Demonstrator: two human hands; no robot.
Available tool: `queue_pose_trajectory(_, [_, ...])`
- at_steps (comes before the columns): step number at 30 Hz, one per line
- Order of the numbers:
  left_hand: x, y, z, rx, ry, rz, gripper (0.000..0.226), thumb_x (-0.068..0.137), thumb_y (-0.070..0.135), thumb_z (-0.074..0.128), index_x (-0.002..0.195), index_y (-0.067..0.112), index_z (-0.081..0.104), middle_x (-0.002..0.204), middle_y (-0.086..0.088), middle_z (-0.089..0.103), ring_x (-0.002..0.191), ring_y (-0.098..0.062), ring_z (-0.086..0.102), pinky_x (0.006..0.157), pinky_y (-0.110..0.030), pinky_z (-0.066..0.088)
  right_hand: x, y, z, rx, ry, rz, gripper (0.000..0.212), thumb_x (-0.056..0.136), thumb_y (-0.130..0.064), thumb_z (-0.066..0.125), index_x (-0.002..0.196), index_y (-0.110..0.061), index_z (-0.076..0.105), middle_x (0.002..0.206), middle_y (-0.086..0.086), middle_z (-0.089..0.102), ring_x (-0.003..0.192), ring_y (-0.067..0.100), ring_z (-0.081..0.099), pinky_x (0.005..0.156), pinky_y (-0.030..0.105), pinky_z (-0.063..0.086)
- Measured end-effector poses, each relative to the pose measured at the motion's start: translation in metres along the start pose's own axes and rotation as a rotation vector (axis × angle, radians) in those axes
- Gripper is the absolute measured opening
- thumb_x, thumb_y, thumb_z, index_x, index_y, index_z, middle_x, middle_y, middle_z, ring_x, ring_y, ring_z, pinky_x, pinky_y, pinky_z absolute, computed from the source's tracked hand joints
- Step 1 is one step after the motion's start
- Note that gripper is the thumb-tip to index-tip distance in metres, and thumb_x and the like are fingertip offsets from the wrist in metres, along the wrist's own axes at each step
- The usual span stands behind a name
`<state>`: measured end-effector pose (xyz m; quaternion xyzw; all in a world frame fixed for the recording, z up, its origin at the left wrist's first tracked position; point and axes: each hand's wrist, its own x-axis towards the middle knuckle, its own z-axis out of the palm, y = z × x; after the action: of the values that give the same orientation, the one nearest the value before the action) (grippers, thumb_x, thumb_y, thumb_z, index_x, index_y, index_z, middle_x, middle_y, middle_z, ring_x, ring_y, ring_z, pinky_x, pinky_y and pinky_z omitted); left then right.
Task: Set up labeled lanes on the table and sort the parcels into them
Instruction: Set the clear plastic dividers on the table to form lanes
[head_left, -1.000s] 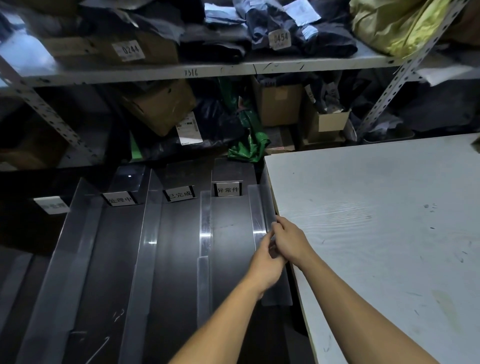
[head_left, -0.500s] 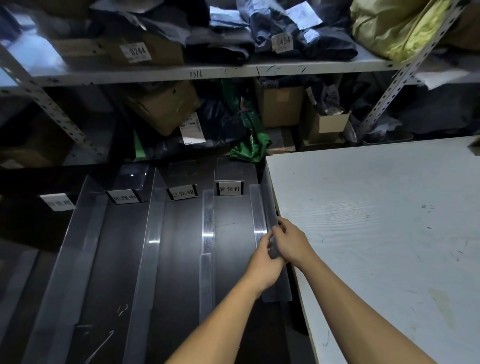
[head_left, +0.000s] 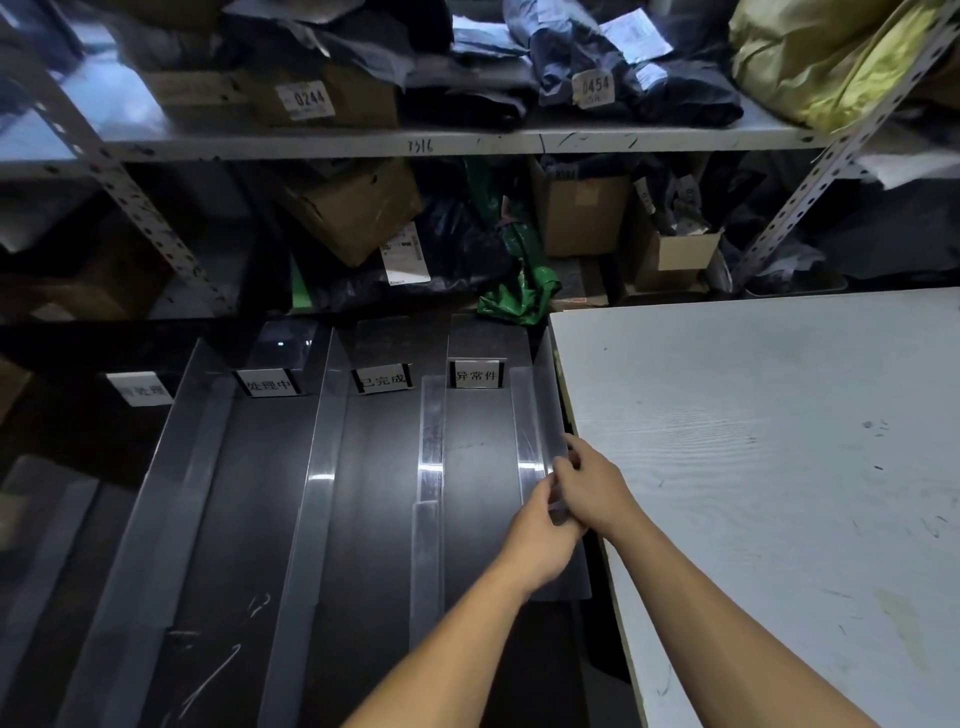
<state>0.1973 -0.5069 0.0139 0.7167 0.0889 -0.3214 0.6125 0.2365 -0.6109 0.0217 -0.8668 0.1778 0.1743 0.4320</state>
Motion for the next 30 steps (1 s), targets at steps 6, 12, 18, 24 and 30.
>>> queue_pose_trajectory(6, [-0.004,0.002,-0.011,0.008,0.049,-0.008,0.061,0.093,0.025,0.063,0.146,0.038,0.036,0.130,0.009,0.052,0.119,-0.009,0.053,0.098,-0.027,0.050,-0.005,0.001,0.001,0.028,0.011,0.049,0.058,0.099,-0.037,0.047,0.152,-0.018,0.032,0.146,0.007,0.049,0.130,0.022,0.049,0.097,0.028,0.038])
queue_pose_trajectory(12, [-0.017,0.018,-0.030,0.011,0.124,0.051,0.051,0.096,0.026,0.057,0.144,0.033,0.040,0.119,0.019,0.053,0.100,0.003,0.054,0.085,-0.026,0.053,-0.026,-0.017,-0.002,-0.031,0.253,-0.079,0.050,0.100,-0.031,0.045,0.147,-0.015,0.039,0.148,0.007,0.046,0.136,0.023,0.041,0.105,0.034,0.036])
queue_pose_trajectory(18, [-0.039,0.044,-0.067,0.003,0.292,0.178,0.037,0.097,0.021,0.053,0.132,0.032,0.052,0.118,0.010,0.060,0.106,-0.006,0.059,0.093,-0.035,0.054,-0.053,-0.069,0.010,0.015,0.250,-0.296,0.048,0.101,-0.032,0.046,0.147,-0.020,0.041,0.148,0.000,0.047,0.133,0.015,0.045,0.109,0.030,0.036])
queue_pose_trajectory(24, [-0.077,0.055,-0.132,0.000,0.409,0.282,0.030,0.100,0.030,0.053,0.130,0.034,0.053,0.106,0.022,0.060,0.098,0.005,0.058,0.081,-0.017,0.050,-0.086,-0.135,0.047,0.026,0.167,-0.432,0.047,0.100,-0.031,0.047,0.146,-0.021,0.043,0.145,-0.003,0.051,0.128,0.009,0.048,0.104,0.026,0.038])
queue_pose_trajectory(30, [-0.134,0.034,-0.234,0.066,0.559,0.324,0.026,0.097,0.025,0.055,0.122,0.035,0.057,0.104,0.011,0.065,0.097,-0.006,0.063,0.083,-0.029,0.054,-0.126,-0.205,0.111,0.028,0.086,-0.551,0.043,0.100,-0.027,0.051,0.142,-0.018,0.049,0.135,-0.003,0.058,0.111,0.000,0.050,0.094,0.016,0.035])
